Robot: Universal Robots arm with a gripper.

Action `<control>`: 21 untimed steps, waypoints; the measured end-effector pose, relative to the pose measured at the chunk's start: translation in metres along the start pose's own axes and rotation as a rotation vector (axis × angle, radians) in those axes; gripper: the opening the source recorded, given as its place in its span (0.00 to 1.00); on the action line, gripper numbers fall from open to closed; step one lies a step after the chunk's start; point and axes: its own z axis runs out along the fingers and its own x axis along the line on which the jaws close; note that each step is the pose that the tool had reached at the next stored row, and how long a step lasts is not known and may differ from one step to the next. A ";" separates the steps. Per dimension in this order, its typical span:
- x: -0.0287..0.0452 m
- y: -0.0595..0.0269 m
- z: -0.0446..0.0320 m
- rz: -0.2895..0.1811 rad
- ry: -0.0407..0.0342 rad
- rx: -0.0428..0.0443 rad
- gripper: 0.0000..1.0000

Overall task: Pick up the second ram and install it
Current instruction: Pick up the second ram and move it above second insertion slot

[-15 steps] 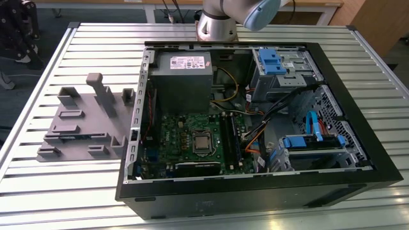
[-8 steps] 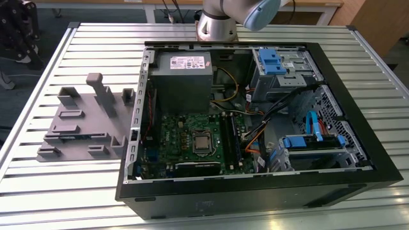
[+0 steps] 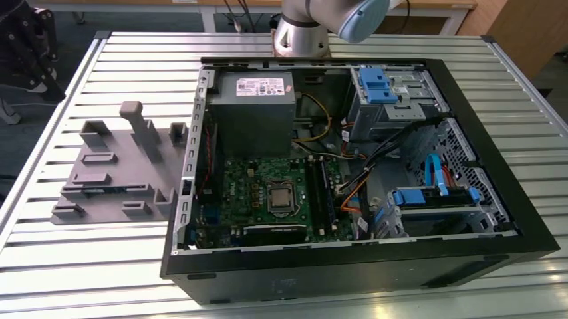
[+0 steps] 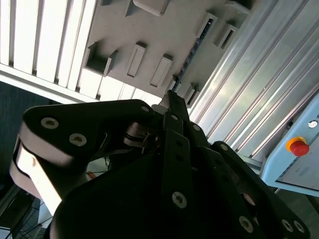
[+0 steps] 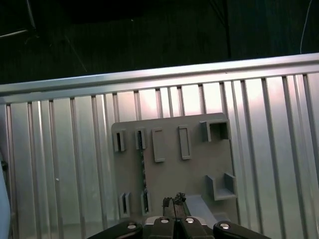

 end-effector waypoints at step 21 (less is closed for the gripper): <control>0.0110 0.0027 0.0248 -0.040 -0.0003 0.0141 0.42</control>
